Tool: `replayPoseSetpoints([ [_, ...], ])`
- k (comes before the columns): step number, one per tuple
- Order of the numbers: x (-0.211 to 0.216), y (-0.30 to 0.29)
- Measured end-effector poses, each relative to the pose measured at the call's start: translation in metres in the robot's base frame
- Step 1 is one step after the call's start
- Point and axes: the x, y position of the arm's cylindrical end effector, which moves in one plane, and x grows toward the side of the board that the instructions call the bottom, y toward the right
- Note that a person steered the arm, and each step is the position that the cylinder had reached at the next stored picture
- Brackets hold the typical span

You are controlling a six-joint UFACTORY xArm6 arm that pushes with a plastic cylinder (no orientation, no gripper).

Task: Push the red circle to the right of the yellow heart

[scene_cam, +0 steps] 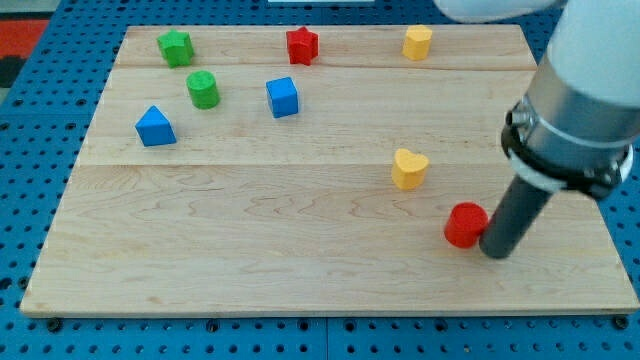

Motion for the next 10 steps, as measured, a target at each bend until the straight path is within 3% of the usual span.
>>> replayPoseSetpoints([
  [1, -0.026, 0.020],
  [2, 0.002, 0.055],
  [3, 0.022, 0.012],
  [4, 0.013, -0.047],
  [6, -0.072, 0.036],
  [7, -0.074, 0.077],
  [8, -0.024, 0.078],
  [9, 0.000, 0.020],
  [10, -0.042, 0.010],
])
